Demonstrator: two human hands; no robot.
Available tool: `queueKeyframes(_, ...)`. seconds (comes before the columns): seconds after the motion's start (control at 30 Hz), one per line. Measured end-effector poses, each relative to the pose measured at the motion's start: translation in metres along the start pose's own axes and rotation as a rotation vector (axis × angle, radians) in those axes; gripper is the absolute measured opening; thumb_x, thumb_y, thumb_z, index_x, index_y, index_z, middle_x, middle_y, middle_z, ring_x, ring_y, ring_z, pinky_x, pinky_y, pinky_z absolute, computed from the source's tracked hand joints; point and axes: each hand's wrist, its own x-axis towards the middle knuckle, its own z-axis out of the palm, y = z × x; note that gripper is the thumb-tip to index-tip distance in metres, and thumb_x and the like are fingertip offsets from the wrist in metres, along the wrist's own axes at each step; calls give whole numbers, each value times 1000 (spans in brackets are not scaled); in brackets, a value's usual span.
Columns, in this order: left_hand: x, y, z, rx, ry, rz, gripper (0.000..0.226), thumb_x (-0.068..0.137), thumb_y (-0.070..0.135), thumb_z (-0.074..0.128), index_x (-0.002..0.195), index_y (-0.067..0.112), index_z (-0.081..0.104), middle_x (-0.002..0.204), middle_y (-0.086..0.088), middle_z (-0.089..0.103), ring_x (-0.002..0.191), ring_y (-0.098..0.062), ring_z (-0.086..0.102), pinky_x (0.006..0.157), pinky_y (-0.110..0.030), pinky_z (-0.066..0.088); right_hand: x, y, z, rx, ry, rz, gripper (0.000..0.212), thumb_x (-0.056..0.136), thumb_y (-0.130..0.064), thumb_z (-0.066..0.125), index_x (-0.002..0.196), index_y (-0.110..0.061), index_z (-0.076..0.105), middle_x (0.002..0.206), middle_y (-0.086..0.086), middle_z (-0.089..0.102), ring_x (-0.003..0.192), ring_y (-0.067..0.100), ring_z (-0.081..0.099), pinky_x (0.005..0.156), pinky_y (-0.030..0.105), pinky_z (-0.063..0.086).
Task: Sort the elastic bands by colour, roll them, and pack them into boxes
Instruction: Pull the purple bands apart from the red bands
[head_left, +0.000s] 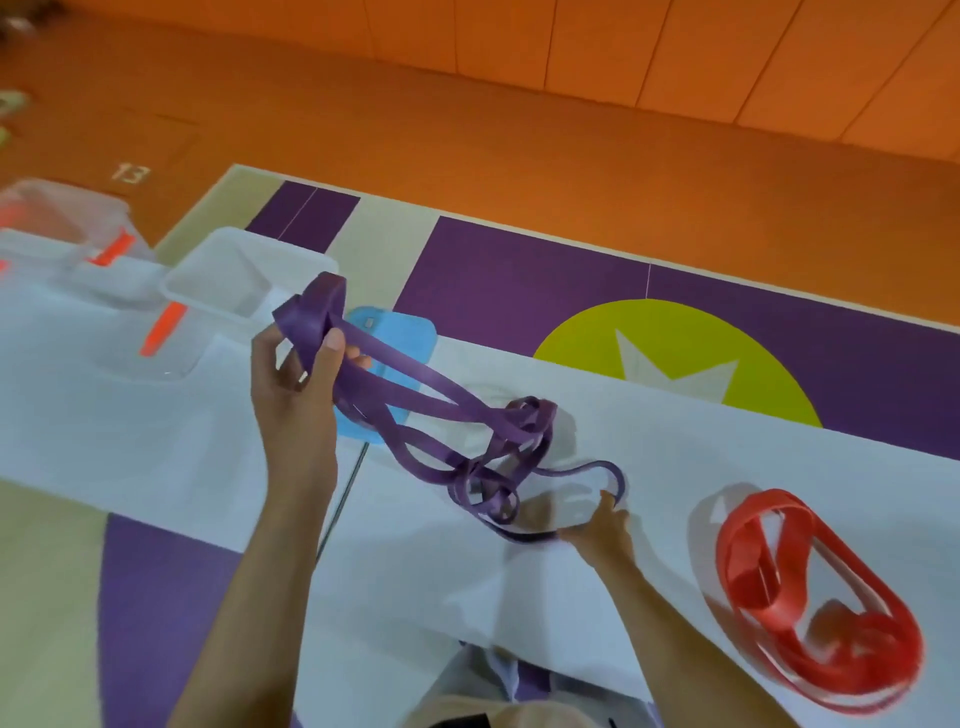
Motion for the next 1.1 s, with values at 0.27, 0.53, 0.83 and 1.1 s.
queueKeyframes(0.27, -28, -37, -2, 135, -180, -121, 33, 98, 17, 75, 125, 26, 59, 100, -7, 79, 90, -27, 79, 72, -30, 63, -5, 10, 17, 107, 143, -17, 43, 93, -6, 57, 134, -17, 67, 129, 11, 71, 113, 33, 68, 93, 36, 56)
queueKeyframes(0.53, -62, -135, 77, 691, -786, -10, 51, 105, 22, 62, 151, 17, 43, 126, -6, 70, 114, -30, 67, 97, -45, 53, -24, 23, -17, 97, 377, -502, 29, 98, -8, 65, 116, -27, 77, 109, -18, 77, 94, 11, 74, 83, 25, 59)
queueKeyframes(0.83, -76, -225, 119, 1507, -1206, -165, 113, 83, 53, 75, 163, 53, -5, 173, -7, -27, 159, -44, -24, 118, -80, -5, -14, 47, -44, -157, 34, -590, 53, 103, -21, 60, 154, -27, 48, 142, -14, 66, 137, 12, 56, 116, 28, 43)
queueKeyframes(1.1, -87, -237, 131, 1789, -968, 66, 104, 96, 36, 71, 166, 44, -5, 165, -18, 31, 142, -41, 46, 111, -65, 43, 6, 102, -55, -41, -193, -554, 73, 103, -29, 64, 164, -40, 25, 151, -13, 53, 130, 4, 57, 105, 17, 44)
